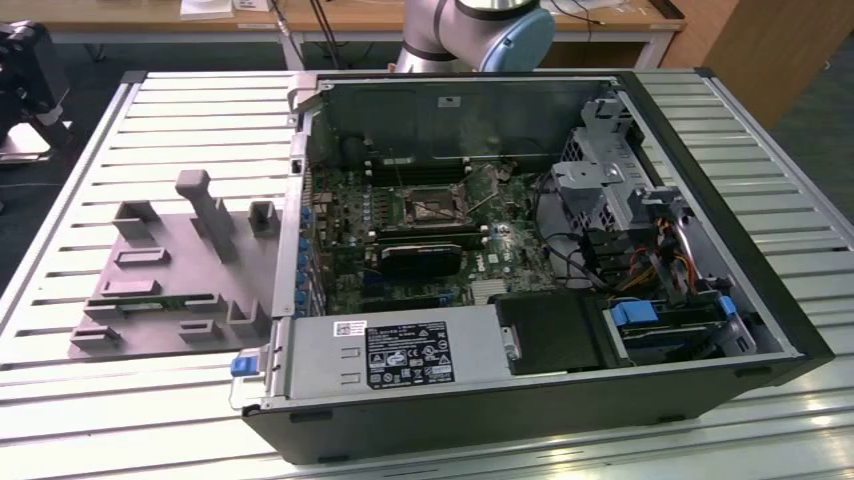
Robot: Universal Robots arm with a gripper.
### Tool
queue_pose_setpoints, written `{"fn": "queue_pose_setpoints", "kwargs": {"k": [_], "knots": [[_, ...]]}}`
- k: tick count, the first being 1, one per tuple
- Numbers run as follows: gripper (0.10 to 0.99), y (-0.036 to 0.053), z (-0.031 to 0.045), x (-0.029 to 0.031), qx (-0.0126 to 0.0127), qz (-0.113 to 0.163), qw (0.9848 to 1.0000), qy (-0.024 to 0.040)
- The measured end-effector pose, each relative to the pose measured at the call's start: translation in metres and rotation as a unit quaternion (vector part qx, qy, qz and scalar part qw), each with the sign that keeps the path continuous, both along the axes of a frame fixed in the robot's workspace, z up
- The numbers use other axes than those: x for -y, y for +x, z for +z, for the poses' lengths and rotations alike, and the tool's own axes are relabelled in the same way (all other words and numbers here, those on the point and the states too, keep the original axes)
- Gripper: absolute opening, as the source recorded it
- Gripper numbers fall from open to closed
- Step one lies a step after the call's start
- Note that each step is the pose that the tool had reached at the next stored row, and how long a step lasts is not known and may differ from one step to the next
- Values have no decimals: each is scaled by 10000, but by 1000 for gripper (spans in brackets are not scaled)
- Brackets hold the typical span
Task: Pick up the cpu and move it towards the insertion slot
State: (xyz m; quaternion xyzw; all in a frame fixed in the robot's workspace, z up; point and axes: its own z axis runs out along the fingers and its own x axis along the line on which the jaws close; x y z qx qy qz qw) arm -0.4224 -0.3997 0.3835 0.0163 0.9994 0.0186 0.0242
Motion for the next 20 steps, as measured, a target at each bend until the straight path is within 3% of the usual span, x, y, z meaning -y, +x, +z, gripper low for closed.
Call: {"fn": "queue_pose_setpoints", "kwargs": {"k": [8, 20], "knots": [[541, 65, 2, 0, -1, 0, 10000, -1], [541, 420, 2, 0, -2, 0, 10000, -1]]}}
